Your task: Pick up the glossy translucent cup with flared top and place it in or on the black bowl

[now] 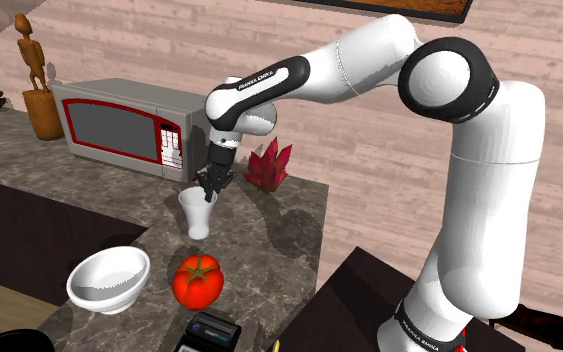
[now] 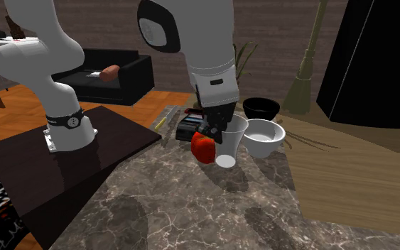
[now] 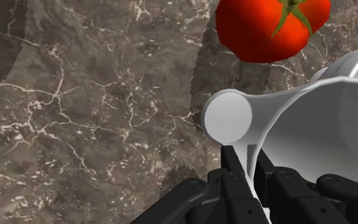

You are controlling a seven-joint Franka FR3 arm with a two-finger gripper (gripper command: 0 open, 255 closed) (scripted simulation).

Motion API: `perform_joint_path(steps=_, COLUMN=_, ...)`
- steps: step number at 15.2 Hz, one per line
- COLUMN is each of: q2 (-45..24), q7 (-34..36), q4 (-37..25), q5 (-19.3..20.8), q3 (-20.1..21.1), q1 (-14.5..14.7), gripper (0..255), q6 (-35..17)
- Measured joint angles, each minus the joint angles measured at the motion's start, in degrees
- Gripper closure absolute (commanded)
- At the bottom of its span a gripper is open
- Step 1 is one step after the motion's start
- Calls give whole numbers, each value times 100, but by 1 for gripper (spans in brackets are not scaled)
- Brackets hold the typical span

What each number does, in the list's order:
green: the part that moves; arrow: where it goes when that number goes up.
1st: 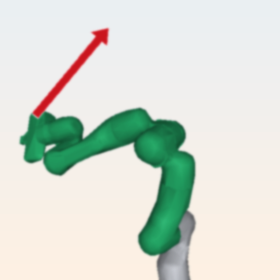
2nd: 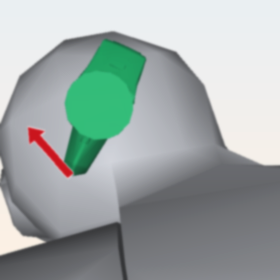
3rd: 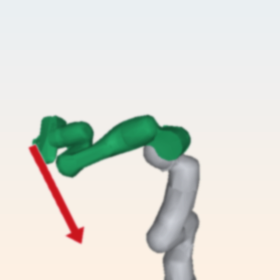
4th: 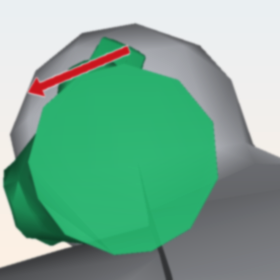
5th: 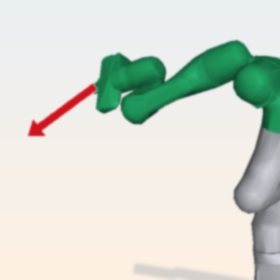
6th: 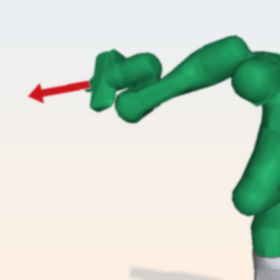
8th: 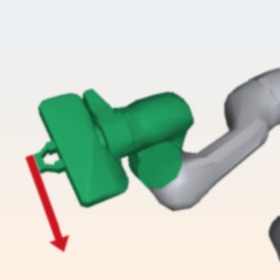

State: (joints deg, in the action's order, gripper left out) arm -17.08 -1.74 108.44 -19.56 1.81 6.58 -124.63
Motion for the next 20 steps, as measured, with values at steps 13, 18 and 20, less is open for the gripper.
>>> perform_joint_path(steps=13, q2=423, q7=274, q4=-449, q5=143, q3=-36, q1=-11, gripper=255, q6=841)
perform_joint_path(steps=18, q2=467, q7=671, q4=-518, q5=185, q3=105, q1=219, gripper=255, q6=845)
perform_joint_path(steps=20, q2=472, q7=941, q4=-562, q5=215, q3=203, q1=379, gripper=255, q6=817)
